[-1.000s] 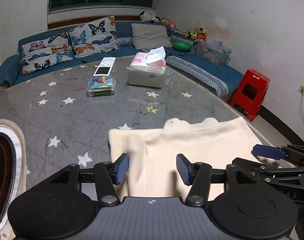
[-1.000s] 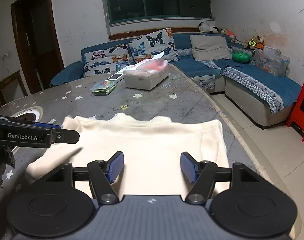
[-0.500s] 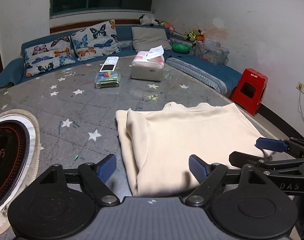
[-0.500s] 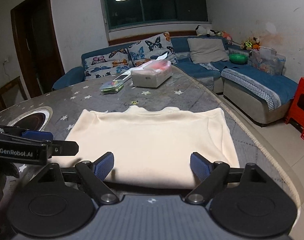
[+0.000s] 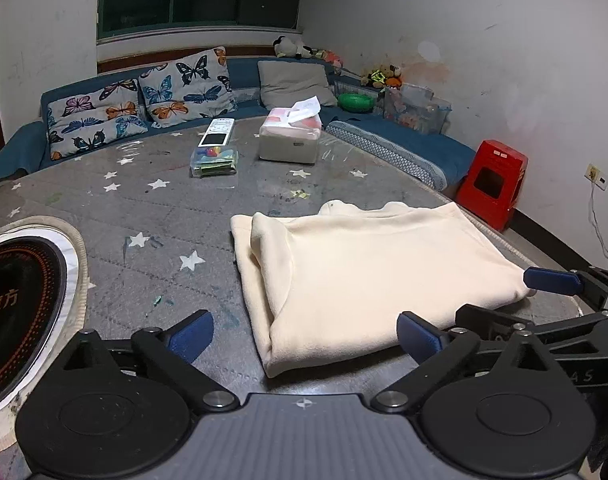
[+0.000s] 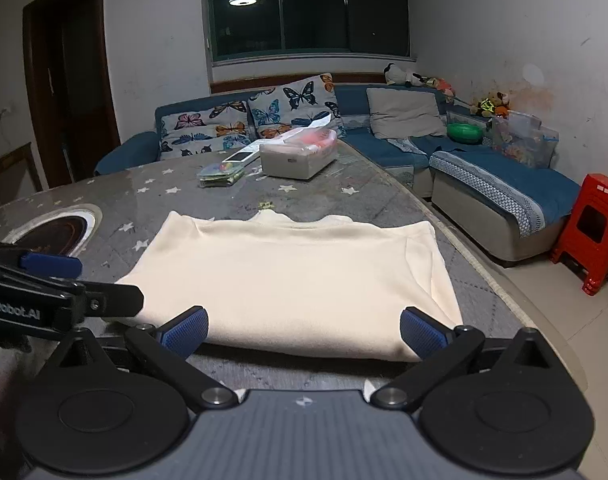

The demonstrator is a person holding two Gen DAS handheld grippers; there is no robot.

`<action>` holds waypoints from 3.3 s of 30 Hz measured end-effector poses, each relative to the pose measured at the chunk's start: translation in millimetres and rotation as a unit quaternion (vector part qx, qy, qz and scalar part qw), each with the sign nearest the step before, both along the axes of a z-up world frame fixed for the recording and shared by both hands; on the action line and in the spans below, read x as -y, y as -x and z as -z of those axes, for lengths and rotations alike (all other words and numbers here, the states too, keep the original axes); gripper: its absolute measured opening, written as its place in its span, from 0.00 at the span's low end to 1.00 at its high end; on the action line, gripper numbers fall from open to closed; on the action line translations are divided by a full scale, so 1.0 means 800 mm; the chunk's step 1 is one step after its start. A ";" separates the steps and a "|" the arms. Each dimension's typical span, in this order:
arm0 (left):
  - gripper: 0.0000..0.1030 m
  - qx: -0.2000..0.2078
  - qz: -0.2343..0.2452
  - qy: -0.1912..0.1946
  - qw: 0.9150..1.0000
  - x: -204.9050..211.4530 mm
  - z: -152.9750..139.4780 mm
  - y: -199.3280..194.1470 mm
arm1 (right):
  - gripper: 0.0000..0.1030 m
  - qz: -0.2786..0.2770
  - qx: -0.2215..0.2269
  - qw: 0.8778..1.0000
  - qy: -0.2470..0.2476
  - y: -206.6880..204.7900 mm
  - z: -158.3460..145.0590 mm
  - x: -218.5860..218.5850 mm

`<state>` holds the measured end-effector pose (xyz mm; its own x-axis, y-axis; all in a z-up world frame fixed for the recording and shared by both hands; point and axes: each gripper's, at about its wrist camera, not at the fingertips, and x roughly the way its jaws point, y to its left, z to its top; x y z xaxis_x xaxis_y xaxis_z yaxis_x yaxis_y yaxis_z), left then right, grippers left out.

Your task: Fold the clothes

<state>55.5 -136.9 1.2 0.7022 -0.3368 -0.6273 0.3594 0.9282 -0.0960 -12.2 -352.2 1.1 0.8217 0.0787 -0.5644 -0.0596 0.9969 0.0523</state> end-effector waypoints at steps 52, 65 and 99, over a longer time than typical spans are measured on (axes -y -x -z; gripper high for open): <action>1.00 -0.017 -0.012 -0.005 1.000 -0.012 0.006 0.014 | 1.00 -0.007 -0.023 1.000 0.001 0.007 0.008 -0.016; 1.00 -0.017 -0.009 -0.012 1.000 -0.004 0.000 0.004 | 1.00 -0.017 -0.035 0.999 0.007 0.001 0.010 -0.017; 1.00 -0.041 -0.017 -0.021 0.999 -0.003 0.009 -0.018 | 1.00 -0.027 -0.044 0.999 0.003 -0.023 0.014 -0.009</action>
